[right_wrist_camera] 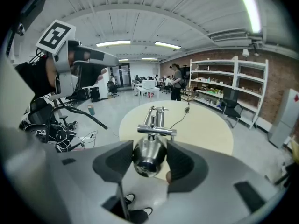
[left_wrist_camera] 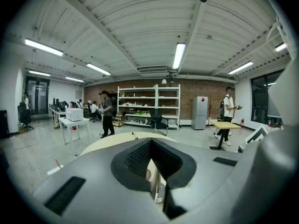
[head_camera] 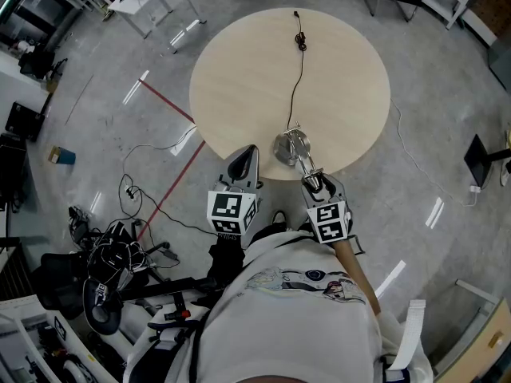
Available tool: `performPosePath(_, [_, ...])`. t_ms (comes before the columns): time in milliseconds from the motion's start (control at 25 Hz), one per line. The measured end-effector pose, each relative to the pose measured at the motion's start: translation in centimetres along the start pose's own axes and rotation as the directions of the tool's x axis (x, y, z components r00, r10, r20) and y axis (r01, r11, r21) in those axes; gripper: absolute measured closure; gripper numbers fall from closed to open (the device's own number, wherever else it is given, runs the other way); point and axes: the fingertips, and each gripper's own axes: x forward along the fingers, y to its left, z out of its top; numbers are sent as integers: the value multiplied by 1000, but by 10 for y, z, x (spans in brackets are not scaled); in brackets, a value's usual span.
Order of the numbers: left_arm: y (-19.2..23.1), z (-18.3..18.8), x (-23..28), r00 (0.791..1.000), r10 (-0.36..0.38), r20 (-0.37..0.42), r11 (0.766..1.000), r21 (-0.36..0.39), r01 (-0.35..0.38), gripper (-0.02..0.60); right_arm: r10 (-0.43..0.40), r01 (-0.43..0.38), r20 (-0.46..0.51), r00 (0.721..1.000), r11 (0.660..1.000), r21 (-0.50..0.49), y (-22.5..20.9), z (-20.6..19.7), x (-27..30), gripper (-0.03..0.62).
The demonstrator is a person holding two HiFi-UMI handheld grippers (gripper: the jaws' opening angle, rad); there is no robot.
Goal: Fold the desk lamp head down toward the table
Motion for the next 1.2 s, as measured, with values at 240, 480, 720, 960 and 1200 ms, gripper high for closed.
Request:
performPosePath(240, [0,-2,1,1000,-3,-4,1000,1,3,581,4,-4,-23,1000,1000,9,-1,-10,7,371])
performPosePath(480, [2,-1,0,1000,-2,-7,1000,3,2,581,7,-6,-49,999,1000,26,-1,-19,15,381])
performPosePath(720, [2,0,-2,1000,-2,-8,1000,5,2,581,6,-4,-60,998,1000,31,-1,-24,18,385])
performPosePath(960, [4,0,3,1000,-1,-12,1000,4,1,581,12,-9,-82,997,999,40,-3,-30,26,390])
performPosePath(1200, [9,-4,2,1000,7,-14,1000,2,-7,581,21,-16,-104,994,998,53,-1,-39,35,395])
